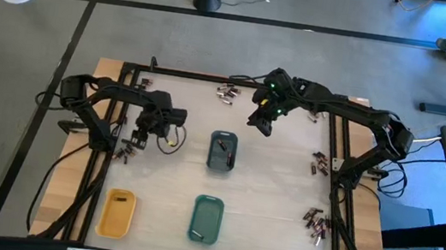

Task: Sort batteries
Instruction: Put the large black battery into the blue bin

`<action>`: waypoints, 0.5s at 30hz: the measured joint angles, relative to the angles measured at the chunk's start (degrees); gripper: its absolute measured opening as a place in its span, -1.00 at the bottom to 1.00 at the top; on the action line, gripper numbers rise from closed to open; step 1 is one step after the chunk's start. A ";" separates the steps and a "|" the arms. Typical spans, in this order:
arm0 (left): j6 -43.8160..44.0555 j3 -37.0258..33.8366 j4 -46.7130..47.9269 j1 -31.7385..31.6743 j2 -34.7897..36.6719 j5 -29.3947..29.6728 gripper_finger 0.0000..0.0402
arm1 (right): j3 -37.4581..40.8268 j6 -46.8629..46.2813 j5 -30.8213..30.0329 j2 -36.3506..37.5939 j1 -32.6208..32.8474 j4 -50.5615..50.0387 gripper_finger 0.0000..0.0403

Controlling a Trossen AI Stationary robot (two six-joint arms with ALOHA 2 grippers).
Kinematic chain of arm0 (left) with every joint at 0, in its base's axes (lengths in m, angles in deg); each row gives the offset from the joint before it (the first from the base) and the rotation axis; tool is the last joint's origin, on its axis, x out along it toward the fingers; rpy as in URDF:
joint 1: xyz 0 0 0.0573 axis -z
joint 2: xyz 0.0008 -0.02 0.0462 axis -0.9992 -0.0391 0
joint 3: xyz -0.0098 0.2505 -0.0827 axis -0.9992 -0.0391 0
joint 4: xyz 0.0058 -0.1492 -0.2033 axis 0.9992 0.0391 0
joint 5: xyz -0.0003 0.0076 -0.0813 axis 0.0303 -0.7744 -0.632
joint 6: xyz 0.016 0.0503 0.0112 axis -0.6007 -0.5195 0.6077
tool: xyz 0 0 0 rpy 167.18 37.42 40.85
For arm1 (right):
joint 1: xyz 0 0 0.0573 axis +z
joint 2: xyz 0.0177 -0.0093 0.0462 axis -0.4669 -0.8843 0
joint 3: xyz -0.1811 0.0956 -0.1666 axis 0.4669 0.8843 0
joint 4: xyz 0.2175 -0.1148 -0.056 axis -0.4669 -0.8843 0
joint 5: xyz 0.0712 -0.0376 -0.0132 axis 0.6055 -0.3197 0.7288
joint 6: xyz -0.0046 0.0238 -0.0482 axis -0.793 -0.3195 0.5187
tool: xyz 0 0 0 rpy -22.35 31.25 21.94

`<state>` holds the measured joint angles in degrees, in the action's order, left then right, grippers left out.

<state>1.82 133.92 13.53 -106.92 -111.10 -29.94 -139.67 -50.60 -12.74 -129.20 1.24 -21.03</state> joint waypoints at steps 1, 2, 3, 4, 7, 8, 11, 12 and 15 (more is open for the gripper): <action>0.00 -1.41 0.28 0.04 0.01 -0.01 -0.08 | 0.00 -0.21 0.00 0.00 0.00 0.03 -0.42; 0.02 -3.01 0.50 0.04 0.08 -0.04 -0.08 | 0.00 -0.32 -0.02 0.00 0.00 -0.01 -0.42; 0.16 -4.52 0.83 0.07 0.11 -0.02 -0.08 | 0.00 -0.49 0.00 0.00 0.00 -0.14 -0.42; 0.61 -5.94 0.90 0.24 0.10 -0.04 -0.08 | 0.00 -0.50 -0.01 0.00 0.00 -0.25 -0.42; 1.48 -5.08 -0.79 0.92 0.41 -0.75 -0.12 | 0.00 -0.50 -0.01 0.00 0.00 -0.14 -0.42; 1.55 -5.11 -0.86 1.24 0.62 -0.87 -0.14 | 0.00 -0.50 -0.03 0.00 0.00 0.08 -0.42; 1.50 -5.82 -2.46 2.09 1.44 -4.78 -0.22 | 0.00 -0.63 -0.37 0.00 0.00 0.06 -0.42; 1.51 -6.10 -2.89 2.46 1.57 -5.73 -0.24 | 0.00 -0.63 -0.46 0.00 0.00 0.09 -0.42; 1.59 -7.72 -3.46 3.44 1.45 -6.16 -0.30 | 0.00 -0.63 -0.51 0.00 0.00 0.06 -0.42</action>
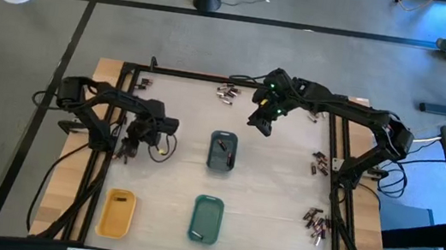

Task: Sort batteries
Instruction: Put the large black battery into the blue bin

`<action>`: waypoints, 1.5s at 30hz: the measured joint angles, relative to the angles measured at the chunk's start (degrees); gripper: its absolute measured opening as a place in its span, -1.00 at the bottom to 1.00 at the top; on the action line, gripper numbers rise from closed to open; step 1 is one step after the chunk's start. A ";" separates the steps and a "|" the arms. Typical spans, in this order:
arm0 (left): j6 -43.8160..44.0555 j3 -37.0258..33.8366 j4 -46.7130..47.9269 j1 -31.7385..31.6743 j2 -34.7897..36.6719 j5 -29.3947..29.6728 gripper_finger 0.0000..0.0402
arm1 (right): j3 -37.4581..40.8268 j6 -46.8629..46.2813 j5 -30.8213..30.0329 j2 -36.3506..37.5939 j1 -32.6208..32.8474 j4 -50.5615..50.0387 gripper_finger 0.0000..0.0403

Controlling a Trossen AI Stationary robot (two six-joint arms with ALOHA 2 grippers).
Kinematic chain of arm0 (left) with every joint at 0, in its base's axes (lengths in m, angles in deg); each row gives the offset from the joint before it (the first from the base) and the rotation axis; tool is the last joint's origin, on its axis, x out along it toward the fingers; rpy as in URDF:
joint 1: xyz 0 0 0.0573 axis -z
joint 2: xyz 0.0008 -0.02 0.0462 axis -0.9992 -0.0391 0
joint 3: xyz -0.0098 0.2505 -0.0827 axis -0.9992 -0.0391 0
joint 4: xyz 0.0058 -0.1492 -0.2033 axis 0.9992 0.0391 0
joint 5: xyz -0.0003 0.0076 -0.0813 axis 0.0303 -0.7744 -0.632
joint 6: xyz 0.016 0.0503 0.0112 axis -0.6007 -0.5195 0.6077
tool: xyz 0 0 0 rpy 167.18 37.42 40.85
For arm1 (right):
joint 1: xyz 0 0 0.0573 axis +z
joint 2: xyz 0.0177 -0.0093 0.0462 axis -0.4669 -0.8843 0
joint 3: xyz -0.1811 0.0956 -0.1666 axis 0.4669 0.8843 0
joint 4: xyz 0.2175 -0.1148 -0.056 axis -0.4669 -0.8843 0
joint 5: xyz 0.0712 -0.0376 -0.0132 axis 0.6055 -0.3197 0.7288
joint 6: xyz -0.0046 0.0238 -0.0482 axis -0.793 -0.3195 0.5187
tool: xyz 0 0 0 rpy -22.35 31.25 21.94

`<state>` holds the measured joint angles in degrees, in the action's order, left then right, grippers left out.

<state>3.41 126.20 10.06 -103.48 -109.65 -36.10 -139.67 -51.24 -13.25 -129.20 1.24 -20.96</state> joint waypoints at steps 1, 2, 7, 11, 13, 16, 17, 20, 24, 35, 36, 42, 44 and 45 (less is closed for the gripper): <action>0.00 -0.51 -0.18 0.19 0.02 -0.04 -0.32 | 0.00 0.00 -0.01 0.00 0.00 0.03 -0.42; 0.26 -1.19 -0.57 0.36 0.01 -0.16 -0.33 | 0.00 0.00 -0.01 0.00 -0.01 0.02 -0.42; -0.84 -2.35 -2.87 1.18 0.00 -1.11 -0.33 | 0.00 -0.83 -0.42 0.00 -0.02 0.24 -0.42; -2.14 -2.37 -3.94 1.14 -0.19 -1.02 -0.33 | 0.00 -0.85 -1.35 0.00 -0.03 0.23 -0.42; -2.63 -2.39 -3.95 1.09 -0.71 -1.02 -0.33 | 0.00 -0.85 -1.49 0.00 -0.04 0.25 -0.42; -3.54 -2.31 -4.22 1.09 -2.01 -0.96 -0.33 | 0.00 -0.85 -1.54 0.00 -0.04 0.59 -0.42; -3.65 -2.22 -4.46 1.09 -2.53 -0.74 -0.33 | 0.00 -0.85 -1.55 0.00 -0.04 0.61 -0.42; -3.66 -2.14 -5.33 1.03 -3.90 -0.18 -0.33 | 0.00 -1.00 -1.56 0.00 -0.04 0.69 -0.42; -3.72 -1.55 -5.72 1.00 -4.66 0.01 -0.33 | 0.00 -2.03 -1.56 0.00 -0.02 0.63 -0.42; -3.41 0.01 -5.73 1.00 -4.83 1.66 -0.33 | 0.00 -2.40 -1.46 0.00 0.00 -0.09 -0.42; -3.20 0.01 -5.73 1.00 -4.83 1.68 -0.33 | 0.00 -2.40 -1.46 0.00 0.00 -0.10 -0.42; -2.99 0.03 -5.75 0.98 -4.83 1.75 -0.33 | 0.00 -2.40 -1.43 0.00 0.00 -0.26 -0.42; -2.58 0.05 -5.56 0.87 -4.83 1.33 -0.33 | 0.00 -2.40 -1.43 0.00 0.00 -0.26 -0.42; -2.24 0.10 -5.41 0.64 -4.83 0.94 -0.33 | 0.00 -2.38 -1.43 0.00 0.00 -0.26 -0.42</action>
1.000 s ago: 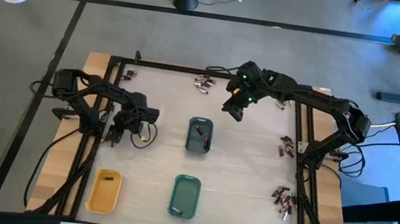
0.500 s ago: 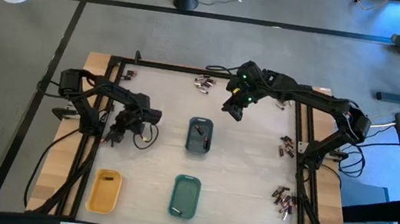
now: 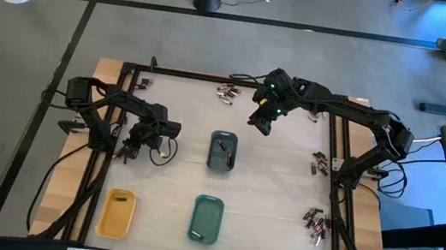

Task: Sort batteries
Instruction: Put the large black battery into the blue bin

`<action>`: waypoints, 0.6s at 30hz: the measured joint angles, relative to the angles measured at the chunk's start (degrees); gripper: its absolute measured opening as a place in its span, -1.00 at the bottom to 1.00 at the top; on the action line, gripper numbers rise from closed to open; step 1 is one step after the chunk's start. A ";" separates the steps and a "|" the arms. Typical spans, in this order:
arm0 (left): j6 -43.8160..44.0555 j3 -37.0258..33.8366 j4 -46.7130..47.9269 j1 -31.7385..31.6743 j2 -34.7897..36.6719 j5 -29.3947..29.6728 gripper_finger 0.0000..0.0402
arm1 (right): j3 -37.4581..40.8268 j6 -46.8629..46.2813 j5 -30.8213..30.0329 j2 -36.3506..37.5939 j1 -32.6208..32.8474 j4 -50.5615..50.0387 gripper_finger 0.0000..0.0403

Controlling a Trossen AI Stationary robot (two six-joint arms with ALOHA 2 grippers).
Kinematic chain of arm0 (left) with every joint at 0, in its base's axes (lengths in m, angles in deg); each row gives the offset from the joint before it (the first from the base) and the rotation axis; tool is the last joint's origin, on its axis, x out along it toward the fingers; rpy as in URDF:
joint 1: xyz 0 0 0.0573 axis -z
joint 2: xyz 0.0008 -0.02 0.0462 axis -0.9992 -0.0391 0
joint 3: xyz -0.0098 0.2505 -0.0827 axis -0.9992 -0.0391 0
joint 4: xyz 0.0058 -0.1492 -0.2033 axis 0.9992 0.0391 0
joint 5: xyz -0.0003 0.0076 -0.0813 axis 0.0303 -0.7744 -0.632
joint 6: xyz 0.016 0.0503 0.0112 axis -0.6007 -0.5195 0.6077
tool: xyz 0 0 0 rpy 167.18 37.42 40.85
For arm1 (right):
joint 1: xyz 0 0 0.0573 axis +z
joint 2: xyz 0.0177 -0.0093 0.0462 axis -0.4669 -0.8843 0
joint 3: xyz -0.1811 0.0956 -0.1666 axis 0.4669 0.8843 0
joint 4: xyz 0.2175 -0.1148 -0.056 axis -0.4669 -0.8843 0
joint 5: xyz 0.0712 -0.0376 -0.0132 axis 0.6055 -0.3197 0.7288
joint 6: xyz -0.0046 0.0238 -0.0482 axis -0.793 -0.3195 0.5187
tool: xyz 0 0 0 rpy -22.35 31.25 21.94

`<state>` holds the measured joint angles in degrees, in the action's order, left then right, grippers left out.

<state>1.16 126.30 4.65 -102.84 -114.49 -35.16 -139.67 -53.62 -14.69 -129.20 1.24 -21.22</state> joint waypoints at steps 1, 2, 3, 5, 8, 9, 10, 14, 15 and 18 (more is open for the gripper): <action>0.42 0.02 0.05 -0.34 0.00 -0.45 -0.33 | 0.00 0.00 0.00 0.00 0.00 0.00 -0.42; 0.65 0.03 0.10 -0.78 0.00 -0.81 -0.33 | 0.00 0.00 0.02 0.00 0.00 0.00 -0.42; 0.85 0.05 0.12 -1.32 0.02 -1.01 -0.33 | 0.00 0.00 0.02 0.00 0.00 -0.03 -0.42; 1.67 0.01 0.01 -2.78 0.02 -1.34 -0.35 | 0.00 0.00 0.02 0.00 0.00 -0.04 -0.42; 3.57 -0.39 -0.71 -5.23 0.24 -1.60 -0.44 | 0.00 0.00 0.04 0.00 0.00 -0.24 -0.42; 4.46 -0.49 -0.85 -5.96 0.24 -1.70 -0.47 | 0.00 0.00 0.04 0.00 0.00 -0.46 -0.42; 4.95 -0.62 -0.96 -6.58 0.24 -1.74 -0.51 | 0.00 0.02 0.04 0.00 0.00 -0.89 -0.42; 5.36 -0.65 -1.34 -7.86 0.24 -1.15 -0.63 | 0.01 0.02 0.07 0.00 0.00 -1.75 -0.42; 5.33 -0.67 -1.39 -8.02 0.24 -1.09 -0.65 | 0.02 0.02 0.07 0.00 0.00 -1.75 -0.42; 5.31 -0.72 -1.46 -8.23 0.24 -0.89 -0.70 | 0.01 0.02 0.07 0.00 0.00 -1.75 -0.42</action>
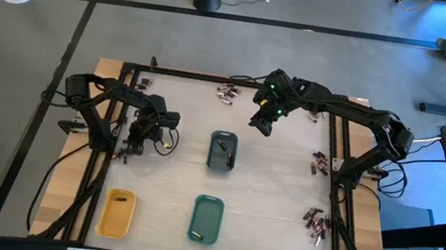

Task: Sort batteries
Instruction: Put the large black battery into the blue bin

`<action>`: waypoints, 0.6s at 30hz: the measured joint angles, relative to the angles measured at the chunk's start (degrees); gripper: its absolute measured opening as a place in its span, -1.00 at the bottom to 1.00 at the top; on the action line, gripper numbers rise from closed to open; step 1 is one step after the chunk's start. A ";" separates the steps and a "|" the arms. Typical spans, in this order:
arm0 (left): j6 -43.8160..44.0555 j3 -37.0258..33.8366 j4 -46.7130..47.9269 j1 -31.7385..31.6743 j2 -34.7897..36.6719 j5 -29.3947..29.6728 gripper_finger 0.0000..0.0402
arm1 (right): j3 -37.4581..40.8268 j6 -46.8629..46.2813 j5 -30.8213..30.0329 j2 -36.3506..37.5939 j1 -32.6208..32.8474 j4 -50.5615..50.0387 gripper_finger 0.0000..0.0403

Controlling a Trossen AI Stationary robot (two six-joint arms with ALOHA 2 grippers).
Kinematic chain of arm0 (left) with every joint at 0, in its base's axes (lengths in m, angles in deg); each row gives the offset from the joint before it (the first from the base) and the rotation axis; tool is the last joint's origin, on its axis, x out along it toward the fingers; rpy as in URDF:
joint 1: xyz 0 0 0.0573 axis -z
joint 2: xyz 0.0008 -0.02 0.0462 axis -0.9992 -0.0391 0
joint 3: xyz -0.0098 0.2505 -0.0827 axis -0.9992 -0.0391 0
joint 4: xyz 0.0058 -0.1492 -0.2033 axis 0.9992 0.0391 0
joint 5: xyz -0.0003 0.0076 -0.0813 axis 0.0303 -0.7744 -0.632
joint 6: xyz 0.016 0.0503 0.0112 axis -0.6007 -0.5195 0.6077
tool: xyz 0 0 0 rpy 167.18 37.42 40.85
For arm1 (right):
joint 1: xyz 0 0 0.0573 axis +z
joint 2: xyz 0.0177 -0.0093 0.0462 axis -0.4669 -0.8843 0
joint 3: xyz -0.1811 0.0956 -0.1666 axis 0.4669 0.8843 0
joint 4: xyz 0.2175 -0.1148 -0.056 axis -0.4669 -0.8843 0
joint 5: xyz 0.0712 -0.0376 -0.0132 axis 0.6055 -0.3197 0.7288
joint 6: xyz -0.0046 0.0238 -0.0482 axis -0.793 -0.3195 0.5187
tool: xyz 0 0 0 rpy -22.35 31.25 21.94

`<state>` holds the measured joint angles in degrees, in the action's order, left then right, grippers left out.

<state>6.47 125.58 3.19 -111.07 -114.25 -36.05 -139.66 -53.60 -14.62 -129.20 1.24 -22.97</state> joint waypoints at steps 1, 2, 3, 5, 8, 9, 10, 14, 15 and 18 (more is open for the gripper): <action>0.00 0.00 0.00 0.02 -0.02 0.11 -0.70 | 0.01 0.00 0.00 0.00 0.00 0.00 -0.42; -0.02 -0.02 0.00 0.02 -0.02 0.19 -0.71 | 0.00 0.00 0.00 0.00 0.00 0.00 -0.42; -0.15 -0.02 -0.04 0.02 -0.02 0.23 -0.72 | 0.01 0.00 0.00 0.00 0.00 0.00 -0.42; -0.20 -0.04 -0.10 0.02 -0.02 0.29 -0.74 | 0.01 0.00 0.00 0.00 0.00 0.00 -0.42; -0.37 -0.04 -0.15 0.02 -0.03 0.47 -0.78 | 0.00 0.00 -0.06 0.00 0.00 0.00 -0.42; -0.36 -0.07 -0.15 0.02 -0.05 0.58 -0.79 | 0.00 0.00 -0.07 0.00 0.00 0.00 -0.42; -0.35 -0.07 -0.15 0.04 -0.07 0.65 -0.81 | -0.01 0.00 -0.07 0.00 0.00 0.00 -0.42; -0.24 0.45 0.05 0.04 0.12 0.74 -0.81 | 0.01 0.00 -0.22 0.00 0.00 0.02 -0.42; -0.16 0.71 0.14 0.07 0.23 0.78 -0.81 | 0.01 0.00 -0.62 0.00 0.00 0.02 -0.42; 0.01 2.09 -1.02 -0.04 1.72 2.33 -0.81 | 0.01 0.02 -1.15 0.00 0.00 0.03 -0.42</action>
<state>6.48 127.67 2.17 -111.11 -112.53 -33.72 -139.65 -53.57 -15.77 -129.20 1.24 -22.94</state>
